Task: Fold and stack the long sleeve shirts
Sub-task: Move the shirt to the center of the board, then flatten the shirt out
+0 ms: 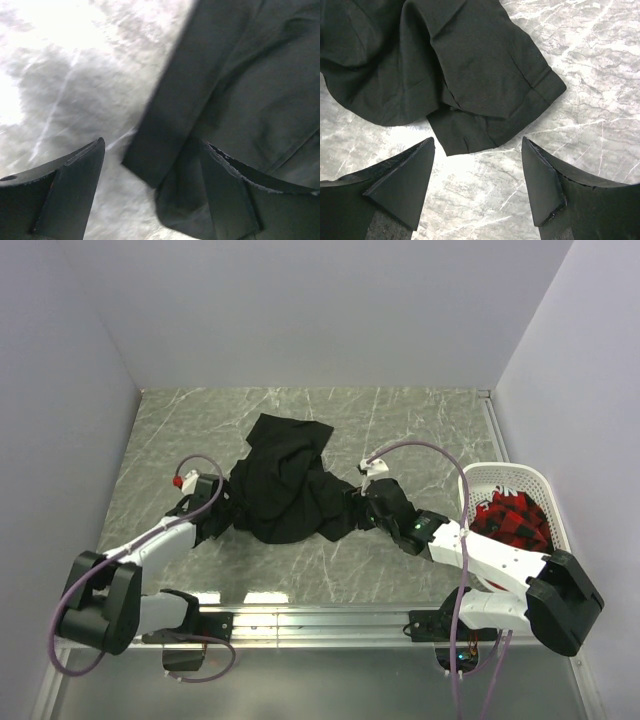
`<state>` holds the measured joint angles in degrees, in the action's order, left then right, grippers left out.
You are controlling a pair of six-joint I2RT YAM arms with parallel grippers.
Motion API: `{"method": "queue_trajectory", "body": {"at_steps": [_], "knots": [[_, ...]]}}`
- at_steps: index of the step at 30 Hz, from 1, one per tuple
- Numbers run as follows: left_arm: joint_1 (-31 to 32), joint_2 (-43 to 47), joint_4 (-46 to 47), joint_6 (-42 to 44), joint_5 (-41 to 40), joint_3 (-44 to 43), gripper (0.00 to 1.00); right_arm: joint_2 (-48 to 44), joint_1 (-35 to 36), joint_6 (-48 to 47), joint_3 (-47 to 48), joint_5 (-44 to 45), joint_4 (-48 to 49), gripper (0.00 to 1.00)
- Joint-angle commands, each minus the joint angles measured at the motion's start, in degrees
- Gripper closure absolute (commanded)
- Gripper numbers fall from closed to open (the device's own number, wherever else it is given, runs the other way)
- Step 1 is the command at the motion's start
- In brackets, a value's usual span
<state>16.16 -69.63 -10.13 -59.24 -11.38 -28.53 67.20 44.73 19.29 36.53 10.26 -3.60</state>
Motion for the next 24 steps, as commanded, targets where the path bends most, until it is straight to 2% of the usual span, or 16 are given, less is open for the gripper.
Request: {"method": "queue_trajectory", "body": {"at_steps": [1, 3, 9, 11, 12, 14, 17, 19, 24], "knots": [[-0.2, -4.9, 1.7, 0.0, 2.3, -1.6, 0.19, -1.3, -0.3, 0.5, -0.4, 1.2, 3.5, 0.23], [-0.2, -6.7, 1.3, 0.4, 2.8, -3.0, 0.21, -0.8, -0.3, 0.6, -0.4, 1.3, 3.5, 0.23], [0.2, -10.9, 0.4, 0.4, 4.2, -4.6, 0.41, 1.2, -1.3, 2.8, 0.1, 3.9, 3.0, 0.23], [0.4, -10.9, 0.1, 0.4, 4.2, -4.8, 0.57, 2.1, -3.1, 3.6, 0.5, 3.6, 2.1, 0.24], [0.4, -10.6, -0.1, 0.5, 4.0, -5.0, 0.69, 3.2, -4.0, 4.3, 0.9, 2.1, 1.4, 0.24], [0.4, -9.8, -1.2, 1.1, 3.6, -5.5, 0.80, 4.3, -7.0, 5.1, 1.4, 0.8, 0.5, 0.24], [0.6, -7.9, -4.4, 2.5, 2.1, -7.5, 0.96, 6.5, -12.4, 7.2, 2.0, -5.8, 0.3, 0.24], [0.7, -5.7, -5.9, 3.3, 0.5, -9.3, 1.00, 8.3, -15.0, 9.7, 1.7, -12.1, 1.7, 0.25], [0.7, -1.1, -9.7, 5.0, -2.1, -12.4, 1.00, 14.3, -17.3, 12.0, 2.9, -19.4, 3.5, 0.29]]}}
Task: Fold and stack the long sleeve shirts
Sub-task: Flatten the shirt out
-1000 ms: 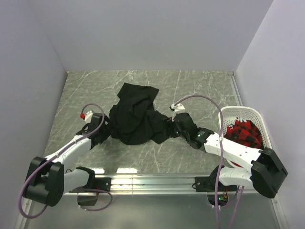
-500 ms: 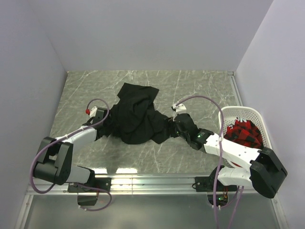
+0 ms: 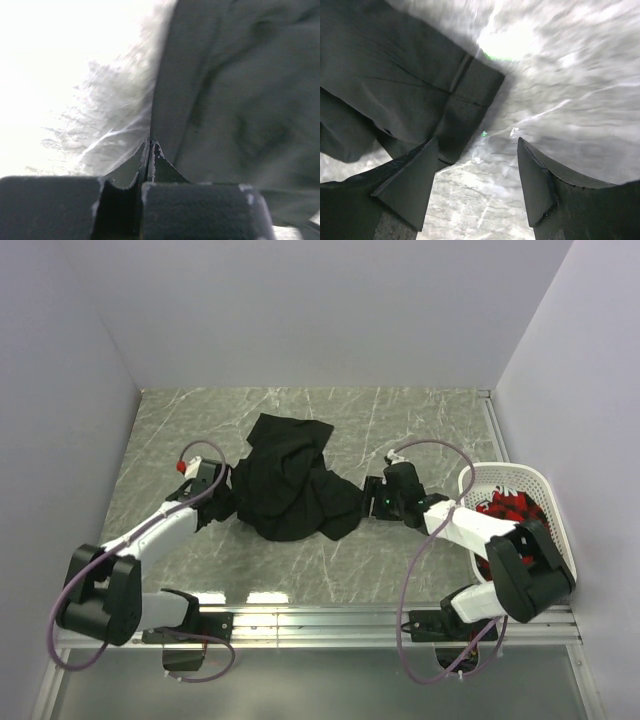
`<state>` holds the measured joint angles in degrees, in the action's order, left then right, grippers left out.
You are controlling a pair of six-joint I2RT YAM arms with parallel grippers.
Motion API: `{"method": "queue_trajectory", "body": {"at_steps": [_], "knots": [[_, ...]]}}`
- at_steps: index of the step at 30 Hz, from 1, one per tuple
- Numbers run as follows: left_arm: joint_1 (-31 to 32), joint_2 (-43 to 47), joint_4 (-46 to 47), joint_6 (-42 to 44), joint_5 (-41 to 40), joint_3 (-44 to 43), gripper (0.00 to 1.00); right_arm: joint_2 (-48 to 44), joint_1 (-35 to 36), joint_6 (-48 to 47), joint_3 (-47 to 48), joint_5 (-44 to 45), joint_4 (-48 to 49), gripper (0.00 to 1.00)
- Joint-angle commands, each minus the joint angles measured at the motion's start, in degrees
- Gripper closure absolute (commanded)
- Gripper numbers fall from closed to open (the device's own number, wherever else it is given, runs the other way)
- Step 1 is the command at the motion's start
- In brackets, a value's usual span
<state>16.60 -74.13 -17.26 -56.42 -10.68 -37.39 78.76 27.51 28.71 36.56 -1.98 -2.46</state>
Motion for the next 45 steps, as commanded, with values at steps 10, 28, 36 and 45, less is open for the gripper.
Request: {"method": "queue_trajectory", "body": {"at_steps": [10, 28, 36, 45], "knots": [[0.3, 7.2, -5.6, 4.0, -4.2, -5.8, 1.00, 12.3, 0.0, 5.6, 6.2, -14.4, 6.8, 0.38], [-8.6, -13.1, -3.9, 14.5, -3.8, -42.0, 1.00, 8.6, -5.4, -10.9, 37.4, 4.7, -12.0, 1.00], [-9.6, -30.6, -9.1, 18.8, 3.8, -92.8, 1.00, 7.6, -6.6, -21.6, 66.3, 17.8, -16.2, 1.00], [-10.1, -6.2, 8.5, 22.1, 6.5, -66.7, 1.00, -12.0, -6.2, -23.5, 49.8, 8.6, -5.4, 1.00]]}}
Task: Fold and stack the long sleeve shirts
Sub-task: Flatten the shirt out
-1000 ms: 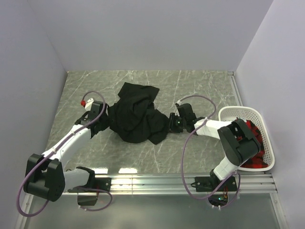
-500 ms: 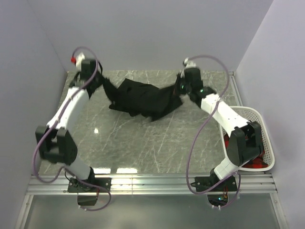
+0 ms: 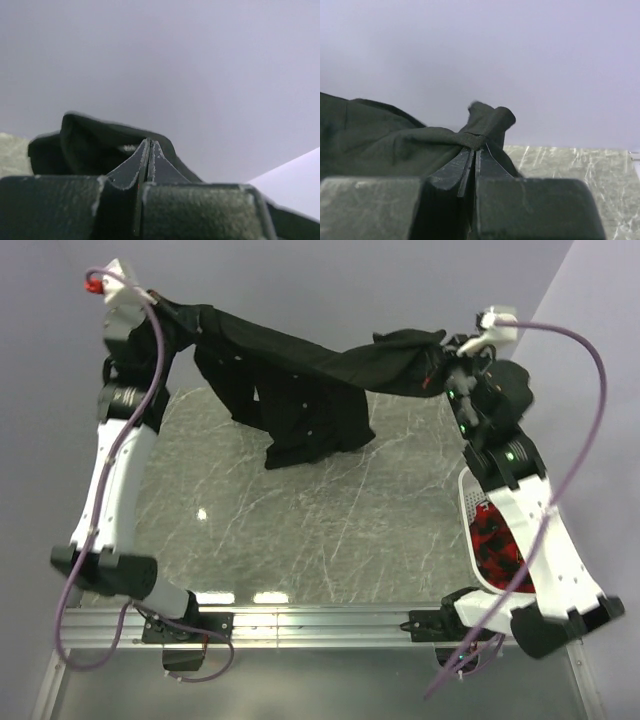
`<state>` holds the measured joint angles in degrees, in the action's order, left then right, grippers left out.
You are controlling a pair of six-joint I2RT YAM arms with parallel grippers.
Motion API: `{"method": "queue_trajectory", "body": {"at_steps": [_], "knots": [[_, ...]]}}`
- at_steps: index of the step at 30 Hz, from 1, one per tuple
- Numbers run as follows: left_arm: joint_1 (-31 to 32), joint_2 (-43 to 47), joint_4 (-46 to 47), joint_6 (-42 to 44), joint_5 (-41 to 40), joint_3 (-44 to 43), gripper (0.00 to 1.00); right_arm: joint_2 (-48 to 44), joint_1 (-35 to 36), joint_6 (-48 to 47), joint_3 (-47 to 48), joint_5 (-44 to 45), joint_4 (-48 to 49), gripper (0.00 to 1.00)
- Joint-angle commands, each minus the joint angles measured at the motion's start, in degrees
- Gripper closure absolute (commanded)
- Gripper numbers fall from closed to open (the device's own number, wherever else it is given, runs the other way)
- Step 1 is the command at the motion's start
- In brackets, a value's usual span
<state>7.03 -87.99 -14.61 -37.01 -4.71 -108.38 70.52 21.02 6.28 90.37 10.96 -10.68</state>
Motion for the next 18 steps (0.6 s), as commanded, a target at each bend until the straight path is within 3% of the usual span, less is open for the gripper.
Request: {"method": "queue_trajectory", "body": {"at_steps": [1, 8, 14, 18], "knots": [[-0.6, 9.5, 4.8, 2.7, -2.6, 8.3, 1.00, -5.9, 0.7, 0.3, -6.5, -7.9, 1.9, 1.00], [-1.0, 28.5, -5.9, -1.6, -19.2, 34.4, 1.00, -16.3, 9.1, 8.2, -26.0, -19.5, -4.3, 1.00], [-1.0, 50.3, -15.2, -14.4, -21.9, 61.2, 1.00, -17.9, 24.1, 13.3, -42.0, -24.0, -13.6, 0.96], [-1.0, 59.5, -20.4, -17.6, -21.9, 66.9, 1.00, -15.8, 27.8, 13.3, -45.4, -24.3, -19.8, 0.55]]}}
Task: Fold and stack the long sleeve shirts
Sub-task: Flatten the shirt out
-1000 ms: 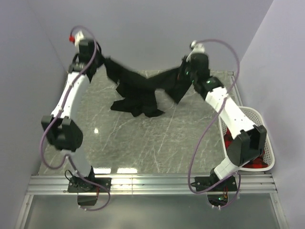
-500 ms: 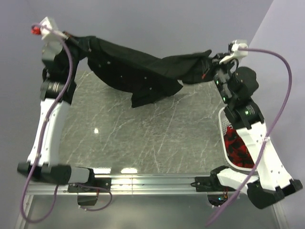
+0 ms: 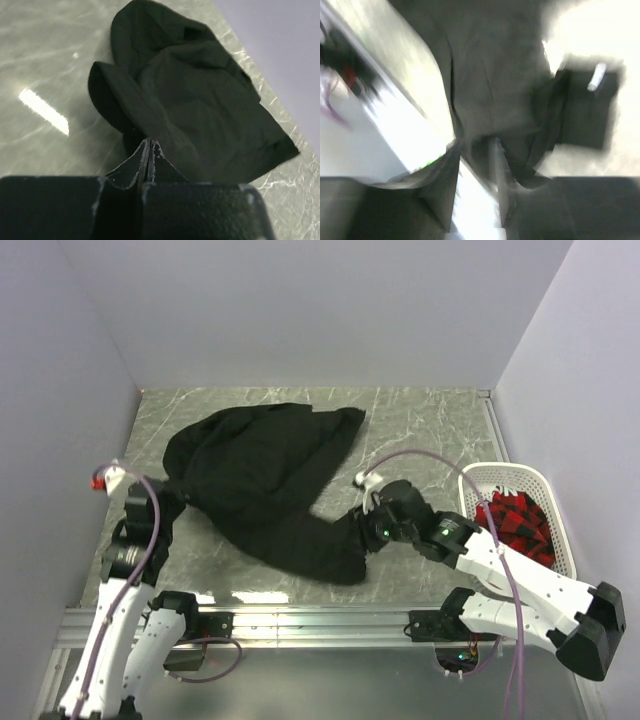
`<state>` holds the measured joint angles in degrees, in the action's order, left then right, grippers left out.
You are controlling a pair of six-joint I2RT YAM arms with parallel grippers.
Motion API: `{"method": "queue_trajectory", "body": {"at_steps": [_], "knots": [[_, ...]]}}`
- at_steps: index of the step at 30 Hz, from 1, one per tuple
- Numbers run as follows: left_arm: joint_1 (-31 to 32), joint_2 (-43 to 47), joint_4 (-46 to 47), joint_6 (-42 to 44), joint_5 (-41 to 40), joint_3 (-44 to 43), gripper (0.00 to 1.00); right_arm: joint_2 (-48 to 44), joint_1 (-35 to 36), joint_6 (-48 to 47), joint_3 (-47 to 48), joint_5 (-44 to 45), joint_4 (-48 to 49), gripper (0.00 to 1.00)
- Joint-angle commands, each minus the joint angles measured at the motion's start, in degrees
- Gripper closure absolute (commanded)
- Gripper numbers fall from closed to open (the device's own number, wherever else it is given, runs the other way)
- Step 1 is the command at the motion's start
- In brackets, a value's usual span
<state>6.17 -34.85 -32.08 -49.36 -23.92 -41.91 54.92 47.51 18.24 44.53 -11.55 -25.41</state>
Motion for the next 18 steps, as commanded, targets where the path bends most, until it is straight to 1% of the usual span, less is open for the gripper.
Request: {"method": "queue_trajectory", "body": {"at_steps": [1, 2, 3, 4, 6, 7, 8, 9, 11, 12, 14, 15, 17, 18], "knots": [[-0.1, 7.4, -3.6, -5.0, -2.9, 0.5, 1.00, 0.4, 1.5, 1.0, 1.0, 0.3, -5.6, 0.50], [-0.1, 9.1, -5.2, -4.7, -3.6, 0.4, 1.00, 0.5, 1.3, 1.4, 1.4, 2.6, -5.5, 0.47], [0.0, 9.4, -5.8, -4.0, -4.9, 0.3, 1.00, 1.1, 0.9, 2.4, 2.8, 9.9, -5.0, 0.40], [0.0, 9.6, -6.1, -3.4, -5.6, 0.0, 1.00, 1.9, 0.1, 3.3, 3.9, 13.1, -4.7, 0.37], [0.0, 9.5, -6.9, -2.4, -6.4, 0.1, 1.00, 5.4, -4.2, 6.7, 7.0, 18.6, -2.3, 0.33], [0.0, 9.4, -7.0, -2.2, -6.1, 0.2, 0.99, 6.9, -6.0, 7.8, 7.8, 19.9, -1.0, 0.32], [0.1, 9.4, -7.2, -2.0, -6.0, 0.2, 0.99, 8.4, -7.8, 9.3, 8.6, 19.9, 0.5, 0.30], [0.1, 9.4, -7.4, -2.1, -5.8, 0.6, 0.99, 11.0, -11.9, 12.3, 9.1, 19.6, 5.0, 0.30], [0.3, 10.0, -7.4, -2.1, -5.7, 1.3, 0.99, 14.0, -15.2, 15.7, 8.6, 19.5, 10.5, 0.30], [0.4, 10.2, -7.5, -2.2, -5.8, 1.8, 0.99, 15.6, -17.5, 18.3, 8.6, 19.7, 15.3, 0.30], [0.7, 11.0, -7.5, -2.0, -6.0, 2.3, 0.99, 21.7, -19.5, 20.2, 10.0, 19.5, 18.7, 0.32], [0.8, 11.2, -7.6, -2.1, -6.1, 2.7, 1.00, 26.3, -20.9, 21.4, 12.0, 18.9, 21.5, 0.32], [1.0, 11.7, -7.5, -2.1, -6.3, 3.3, 0.99, 31.1, -22.0, 22.5, 14.3, 17.3, 24.1, 0.33], [1.1, 11.9, -7.5, -2.0, -6.4, 3.9, 0.99, 35.3, -22.5, 23.7, 16.6, 16.9, 24.7, 0.33]]}}
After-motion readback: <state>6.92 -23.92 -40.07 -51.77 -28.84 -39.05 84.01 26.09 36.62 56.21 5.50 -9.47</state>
